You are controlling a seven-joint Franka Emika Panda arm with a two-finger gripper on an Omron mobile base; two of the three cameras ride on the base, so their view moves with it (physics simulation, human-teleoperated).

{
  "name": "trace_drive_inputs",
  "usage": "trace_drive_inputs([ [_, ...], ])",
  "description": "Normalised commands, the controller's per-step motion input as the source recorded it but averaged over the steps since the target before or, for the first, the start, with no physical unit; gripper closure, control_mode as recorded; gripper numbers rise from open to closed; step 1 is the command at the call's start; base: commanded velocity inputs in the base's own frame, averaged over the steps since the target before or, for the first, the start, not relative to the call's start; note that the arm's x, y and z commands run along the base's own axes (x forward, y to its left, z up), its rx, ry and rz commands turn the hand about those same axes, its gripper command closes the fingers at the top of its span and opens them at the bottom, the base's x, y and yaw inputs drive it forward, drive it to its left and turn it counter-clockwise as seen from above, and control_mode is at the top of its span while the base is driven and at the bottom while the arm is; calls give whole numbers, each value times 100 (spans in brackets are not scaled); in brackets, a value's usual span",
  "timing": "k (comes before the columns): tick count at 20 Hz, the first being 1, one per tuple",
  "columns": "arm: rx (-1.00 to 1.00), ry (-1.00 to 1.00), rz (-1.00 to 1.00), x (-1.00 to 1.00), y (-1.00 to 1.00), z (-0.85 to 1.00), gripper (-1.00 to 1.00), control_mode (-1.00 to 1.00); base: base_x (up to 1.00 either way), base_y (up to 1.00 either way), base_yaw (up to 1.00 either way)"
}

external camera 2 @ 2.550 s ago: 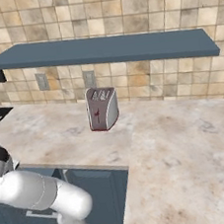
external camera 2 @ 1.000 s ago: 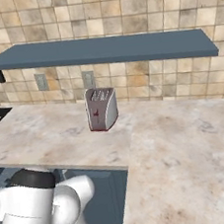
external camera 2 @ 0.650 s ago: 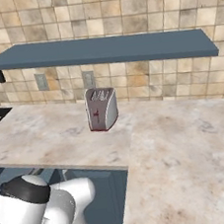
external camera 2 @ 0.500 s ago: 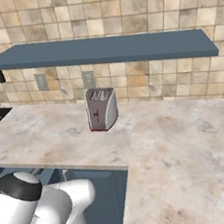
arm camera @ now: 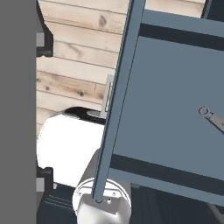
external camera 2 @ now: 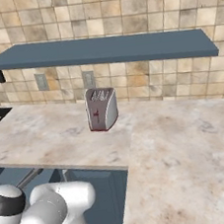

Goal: Take the tongs from the drawer on the left and place them on the dining counter next to the tray containing the kebab skewer.

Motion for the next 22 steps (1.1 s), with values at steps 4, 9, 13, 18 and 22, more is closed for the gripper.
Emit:
trace_drive_inputs([
  [4,1,-27,-3,0,-33,-9,-100,-100,0,0,0],
  [9,1,-2,-11,16,-45,-11,-100,-100,0,0,0],
  [13,3,0,-11,25,-45,-8,-100,-100,0,0,0],
  [18,3,0,-7,26,-33,-10,-100,-100,0,0,0],
  [22,7,0,-1,28,-9,-25,-100,-100,0,0,0],
])
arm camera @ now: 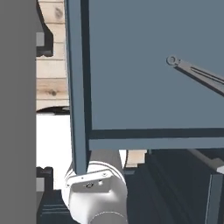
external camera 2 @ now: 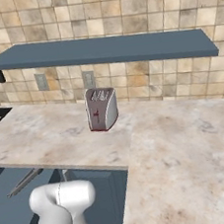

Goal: Take the tongs from the drawer on the left and place them on the dining counter next to the tray containing the kebab skewer.

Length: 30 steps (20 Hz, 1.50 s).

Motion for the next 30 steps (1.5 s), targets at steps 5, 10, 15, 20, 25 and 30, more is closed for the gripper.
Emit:
trace_drive_inputs([
  [5,5,-2,0,34,0,-29,-100,-100,0,0,0],
  [10,2,-3,-1,39,0,-26,-100,-100,0,0,0],
  [15,2,-3,-2,35,0,-21,-100,-100,0,0,0],
  [20,3,-8,0,21,0,-24,-100,-100,0,0,0],
  [25,5,-6,-2,17,0,-26,-100,-100,0,0,0],
  [30,8,-4,-7,12,5,-26,-100,-100,0,0,0],
])
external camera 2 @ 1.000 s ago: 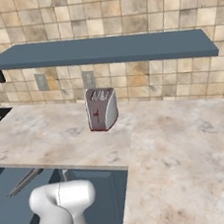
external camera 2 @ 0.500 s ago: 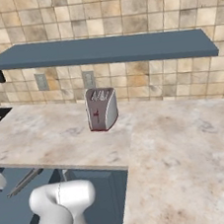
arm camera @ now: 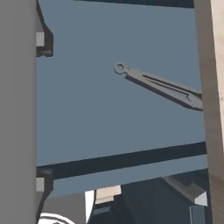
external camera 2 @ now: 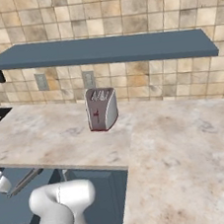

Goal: Take the tongs from the drawer on the left and place them on the dining counter next to the tray containing the kebab skewer.

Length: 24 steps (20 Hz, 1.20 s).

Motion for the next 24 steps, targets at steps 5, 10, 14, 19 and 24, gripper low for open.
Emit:
trace_drive_inputs([
  [5,6,-1,-9,10,13,-16,-100,-100,0,0,0],
  [10,0,0,-12,14,12,-5,-100,-100,0,0,0],
  [14,0,0,-10,16,11,-3,-100,-100,0,0,0],
  [19,0,0,-3,12,17,-9,-100,-100,0,0,0],
  [24,0,0,0,21,14,-15,-100,-100,0,0,0],
])
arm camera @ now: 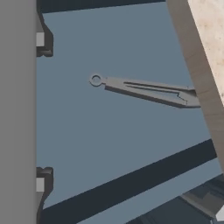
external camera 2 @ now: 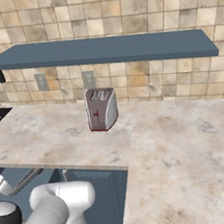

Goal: Take the tongs from the drawer on the left and place them on the dining counter next to the tray containing the kebab skewer.

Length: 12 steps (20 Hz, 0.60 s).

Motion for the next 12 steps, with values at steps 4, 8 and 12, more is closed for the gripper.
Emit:
trace_drive_inputs([
  [4,0,0,0,27,2,-18,-100,-100,0,0,0],
  [8,0,0,0,24,1,-24,-100,-100,0,0,0],
  [12,0,0,0,17,8,-28,-100,-100,0,0,0],
])
